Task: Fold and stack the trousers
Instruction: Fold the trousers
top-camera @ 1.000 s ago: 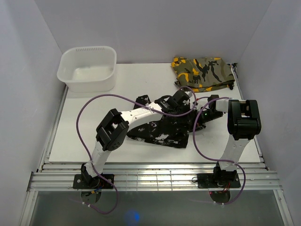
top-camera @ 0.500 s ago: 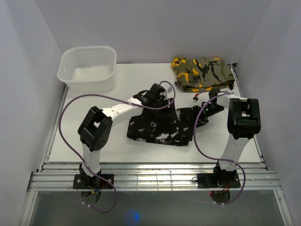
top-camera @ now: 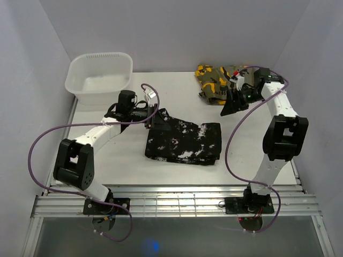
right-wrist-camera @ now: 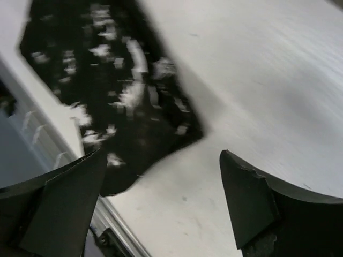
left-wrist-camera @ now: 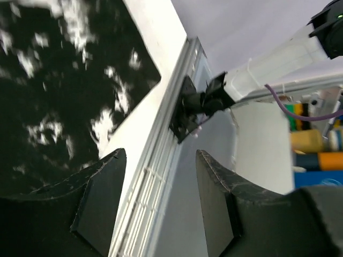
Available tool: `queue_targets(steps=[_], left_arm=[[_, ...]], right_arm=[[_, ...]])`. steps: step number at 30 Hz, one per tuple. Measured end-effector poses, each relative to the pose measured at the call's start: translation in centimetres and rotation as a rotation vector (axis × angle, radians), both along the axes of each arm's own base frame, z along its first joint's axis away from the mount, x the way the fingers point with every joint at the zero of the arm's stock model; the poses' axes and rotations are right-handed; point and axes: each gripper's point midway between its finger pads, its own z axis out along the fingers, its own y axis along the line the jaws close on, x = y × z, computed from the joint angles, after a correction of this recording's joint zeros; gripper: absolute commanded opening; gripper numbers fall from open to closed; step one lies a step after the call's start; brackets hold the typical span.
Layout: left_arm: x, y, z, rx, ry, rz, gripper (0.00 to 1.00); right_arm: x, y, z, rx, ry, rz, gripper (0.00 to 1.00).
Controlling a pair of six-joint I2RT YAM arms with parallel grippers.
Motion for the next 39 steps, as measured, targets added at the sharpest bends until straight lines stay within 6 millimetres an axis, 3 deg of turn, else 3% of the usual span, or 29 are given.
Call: queue_targets(steps=[3,5,7,10,12,16,22,25,26,30,32,34,36,39], left_arm=[[-1.0,0.7,-3.5,-0.013,0.132,-0.041,0.65],[-1.3,1.4,-5.8,-0.015,0.218,-0.041,0.64],[-1.1,2.5,-8.2,-0.012,0.299,-0.013,0.64],[-0.5,4.1,-11.4,-0.001,0.394,0.044,0.64],[-0.2,5.2,-13.9,0.012,0.462,0.084,0.63],[0.0,6.5,-17.6,0.038,0.567,0.133,0.62],[-0.8,6.5,-17.0,0.035,0.524,0.090,0.56],[-1.1,6.7,-14.6,0.037,0.426,0.065,0.55],[-0.9,6.7,-13.3,0.033,0.376,0.059,0.55],[1.6,5.8,-6.9,-0.010,0.121,0.041,0.56],[2.7,4.8,-4.2,-0.038,0.002,0.033,0.56],[3.7,3.6,-3.0,-0.058,-0.046,0.024,0.55],[5.3,2.4,-3.4,-0.068,-0.044,0.028,0.55],[8.1,1.4,-7.5,-0.050,0.043,0.084,0.54]], right_arm=[[-3.5,5.7,1.3,0.175,0.045,0.123,0.97],[-7.7,9.3,0.3,0.288,0.153,0.210,0.97],[-12.2,12.0,-2.0,0.364,0.318,0.274,0.98],[-17.7,13.2,-6.3,0.425,0.567,0.274,0.98],[-19.0,13.0,-8.1,0.476,0.681,0.214,0.96],[-18.1,12.5,-8.1,0.574,0.707,0.130,0.94],[-16.5,11.4,-8.2,0.494,0.664,0.126,0.88],[-13.5,10.1,-7.8,0.388,0.531,0.157,0.75],[-12.1,9.7,-7.1,0.362,0.473,0.167,0.69],[-6.9,9.3,-3.3,0.340,0.237,0.197,0.64],[-5.9,9.5,-2.1,0.357,0.193,0.196,0.61],[-5.6,9.7,-2.2,0.372,0.202,0.185,0.58],[-5.2,10.0,-3.3,0.386,0.229,0.161,0.55],[-4.7,10.0,-6.9,0.368,0.282,0.116,0.53]])
